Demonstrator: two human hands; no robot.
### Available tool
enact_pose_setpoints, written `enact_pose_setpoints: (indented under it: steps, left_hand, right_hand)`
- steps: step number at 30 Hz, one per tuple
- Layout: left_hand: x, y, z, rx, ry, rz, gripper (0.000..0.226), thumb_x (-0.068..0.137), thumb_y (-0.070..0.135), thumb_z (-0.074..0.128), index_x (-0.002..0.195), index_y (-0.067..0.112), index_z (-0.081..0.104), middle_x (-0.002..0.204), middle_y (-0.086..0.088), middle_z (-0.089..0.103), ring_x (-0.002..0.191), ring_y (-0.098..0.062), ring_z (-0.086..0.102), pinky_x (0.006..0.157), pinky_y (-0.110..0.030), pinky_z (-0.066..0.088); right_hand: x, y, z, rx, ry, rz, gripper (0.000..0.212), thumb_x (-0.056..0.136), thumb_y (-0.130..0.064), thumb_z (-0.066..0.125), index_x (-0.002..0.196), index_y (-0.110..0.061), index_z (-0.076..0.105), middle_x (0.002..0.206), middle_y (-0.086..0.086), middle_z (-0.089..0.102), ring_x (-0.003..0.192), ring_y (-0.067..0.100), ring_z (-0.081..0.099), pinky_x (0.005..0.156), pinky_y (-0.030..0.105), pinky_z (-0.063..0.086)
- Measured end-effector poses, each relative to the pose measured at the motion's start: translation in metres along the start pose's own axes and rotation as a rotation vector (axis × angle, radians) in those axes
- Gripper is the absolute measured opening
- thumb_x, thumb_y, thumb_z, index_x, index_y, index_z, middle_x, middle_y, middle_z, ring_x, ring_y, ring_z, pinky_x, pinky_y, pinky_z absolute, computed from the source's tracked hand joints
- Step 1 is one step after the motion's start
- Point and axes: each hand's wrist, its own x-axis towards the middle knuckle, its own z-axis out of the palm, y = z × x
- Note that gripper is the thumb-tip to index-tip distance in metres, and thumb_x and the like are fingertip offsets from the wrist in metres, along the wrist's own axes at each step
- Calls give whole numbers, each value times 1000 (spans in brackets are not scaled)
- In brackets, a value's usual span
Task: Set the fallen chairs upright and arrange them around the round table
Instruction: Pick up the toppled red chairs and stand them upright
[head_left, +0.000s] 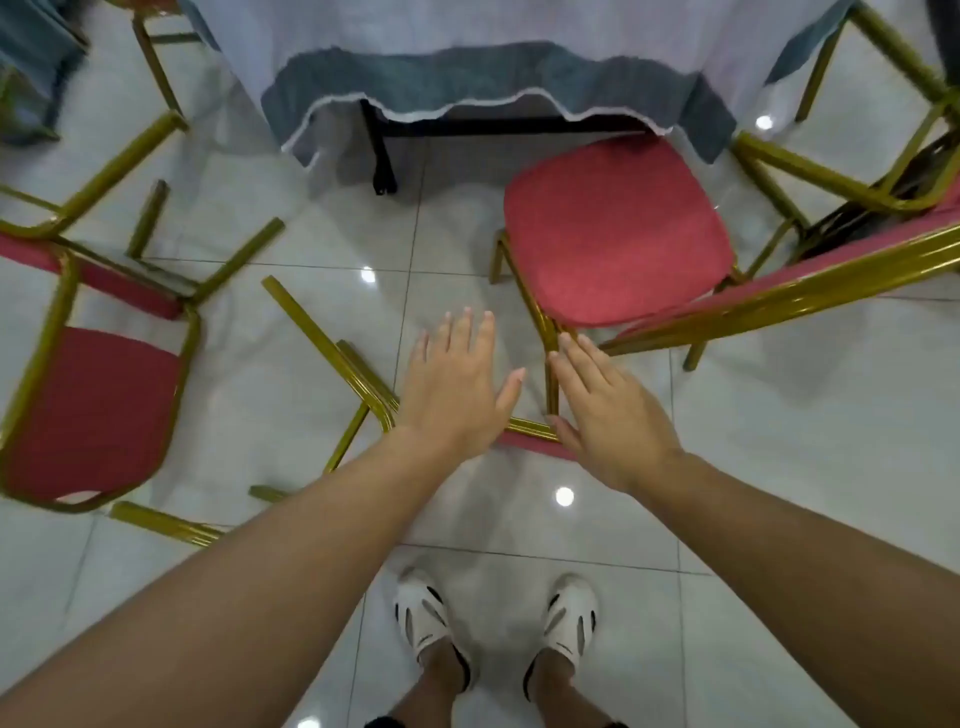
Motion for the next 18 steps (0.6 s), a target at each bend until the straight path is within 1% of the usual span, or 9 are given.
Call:
enact_pose_setpoints:
  steps: [2, 4, 5, 7, 8, 12, 15, 18]
  left_hand:
    - [5, -9, 28, -10, 1, -6, 76, 104, 59, 33, 162, 11, 25, 165, -15, 34, 154, -31, 28, 125, -49, 26]
    - [8, -21, 65, -4, -7, 1, 75, 104, 58, 35, 161, 11, 25, 163, -14, 36, 153, -31, 29, 125, -49, 27]
    - [9, -27, 85, -17, -37, -12, 75, 104, 58, 35, 162, 11, 23, 164, -14, 35, 154, -31, 28, 125, -50, 27]
    - [11, -37, 121, -30, -94, -31, 75, 105, 57, 35, 163, 11, 20, 166, -14, 31, 155, -31, 25, 126, -50, 25]
    - [12, -42, 138, -29, -121, -41, 75, 105, 56, 35, 163, 11, 19, 166, -14, 32, 155, -32, 26, 126, -50, 25]
    - [11, -49, 193, -165, -215, -88, 77, 104, 53, 45, 161, 6, 24, 158, -17, 44, 145, -34, 41, 120, -49, 35]
    - [8, -51, 222, -247, -243, -127, 74, 103, 49, 50, 159, 5, 30, 156, -18, 46, 144, -34, 43, 118, -47, 37]
    - [2, -54, 243, -269, -296, -152, 67, 102, 45, 54, 154, 5, 39, 151, -18, 52, 138, -35, 50, 112, -46, 42]
  right_hand:
    - [11, 0, 29, 29, -49, 29, 75, 102, -52, 48, 161, -10, 28, 169, 9, 25, 157, 25, 19, 123, 35, 24]
    - [18, 4, 61, 66, -128, 59, 74, 100, -48, 56, 159, -11, 31, 165, 7, 34, 153, 25, 29, 119, 36, 33]
    - [21, 5, 83, 93, -182, 88, 73, 99, -47, 58, 158, -13, 32, 162, 6, 38, 149, 25, 35, 116, 37, 38]
    - [24, 7, 116, 139, -281, 163, 67, 96, -47, 60, 152, -18, 36, 150, 4, 49, 134, 26, 51, 104, 39, 50]
    - [26, 9, 132, 143, -338, 198, 64, 96, -48, 61, 149, -20, 39, 145, 3, 53, 126, 26, 56, 98, 39, 53]
    - [25, 24, 179, 99, -523, 255, 56, 94, -48, 60, 144, -25, 44, 129, 1, 62, 111, 26, 64, 86, 39, 53]
    - [25, 37, 208, 75, -559, 283, 55, 93, -44, 63, 141, -25, 45, 121, 1, 62, 105, 25, 65, 84, 39, 55]
    - [26, 49, 221, 44, -600, 353, 50, 93, -37, 66, 137, -23, 46, 108, 2, 61, 99, 25, 65, 76, 37, 52]
